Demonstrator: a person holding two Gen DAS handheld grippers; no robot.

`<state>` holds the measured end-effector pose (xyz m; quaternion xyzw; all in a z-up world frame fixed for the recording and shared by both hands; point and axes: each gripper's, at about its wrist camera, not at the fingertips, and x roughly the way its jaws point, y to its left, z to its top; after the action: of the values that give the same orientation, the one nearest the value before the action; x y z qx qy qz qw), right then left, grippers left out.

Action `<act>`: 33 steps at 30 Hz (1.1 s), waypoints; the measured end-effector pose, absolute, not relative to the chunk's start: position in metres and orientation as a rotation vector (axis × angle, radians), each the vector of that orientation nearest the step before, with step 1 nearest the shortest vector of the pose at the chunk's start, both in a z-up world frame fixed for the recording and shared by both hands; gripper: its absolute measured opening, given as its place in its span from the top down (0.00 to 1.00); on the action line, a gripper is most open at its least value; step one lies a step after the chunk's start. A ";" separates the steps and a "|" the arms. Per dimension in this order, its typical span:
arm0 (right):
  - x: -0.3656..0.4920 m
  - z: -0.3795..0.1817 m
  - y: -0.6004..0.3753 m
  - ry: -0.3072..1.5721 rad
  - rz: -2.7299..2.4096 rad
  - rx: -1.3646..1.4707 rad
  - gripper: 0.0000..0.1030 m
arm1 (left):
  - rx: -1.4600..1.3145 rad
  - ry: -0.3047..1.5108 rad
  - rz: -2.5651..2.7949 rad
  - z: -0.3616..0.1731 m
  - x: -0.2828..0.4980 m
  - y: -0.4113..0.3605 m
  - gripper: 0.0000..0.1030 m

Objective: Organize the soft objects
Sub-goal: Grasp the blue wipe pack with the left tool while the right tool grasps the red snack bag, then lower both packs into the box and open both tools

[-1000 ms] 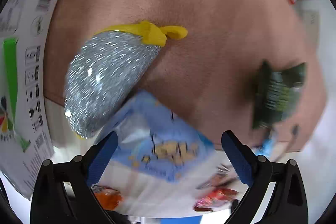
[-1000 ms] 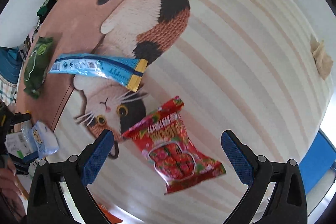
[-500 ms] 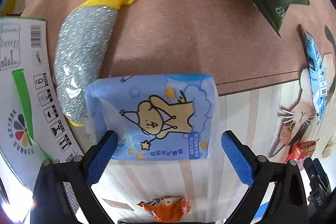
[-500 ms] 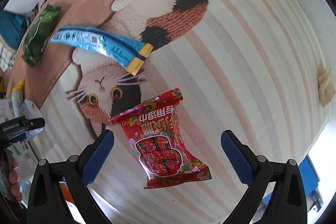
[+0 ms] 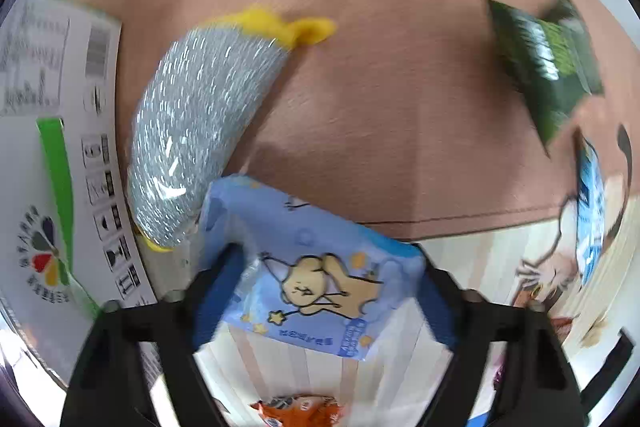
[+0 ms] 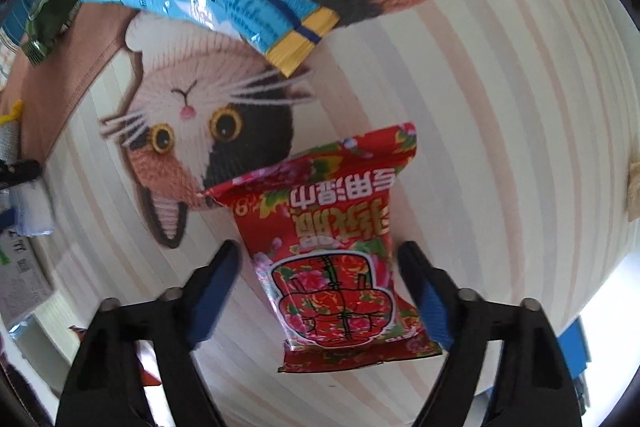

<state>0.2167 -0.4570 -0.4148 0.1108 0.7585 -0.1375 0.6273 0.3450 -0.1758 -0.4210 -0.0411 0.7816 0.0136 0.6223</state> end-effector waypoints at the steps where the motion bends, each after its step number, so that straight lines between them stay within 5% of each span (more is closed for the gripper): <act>1: 0.216 -0.413 -0.453 1.731 -0.321 0.250 0.39 | -0.070 1.776 0.007 -0.415 0.342 -0.182 0.45; 3: 0.211 -0.410 -0.443 1.720 -0.317 0.271 0.50 | -0.043 1.767 -0.010 -0.406 0.338 -0.199 0.53; 16: 0.194 -0.335 -0.379 1.597 -0.158 0.305 0.54 | -0.141 1.617 -0.184 -0.306 0.298 -0.179 0.58; 25: 0.251 -0.251 -0.251 1.509 0.192 0.263 0.54 | -0.166 1.510 -0.145 -0.229 0.304 -0.041 0.58; 33: 0.292 -0.252 -0.075 1.548 0.368 0.152 0.54 | -0.009 1.533 0.000 -0.261 0.302 0.100 0.58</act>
<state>0.2919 -0.0754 -0.2517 0.0680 0.6941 0.1651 0.6974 0.3020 0.1005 -0.2608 -0.0040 0.6936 -0.0001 0.7203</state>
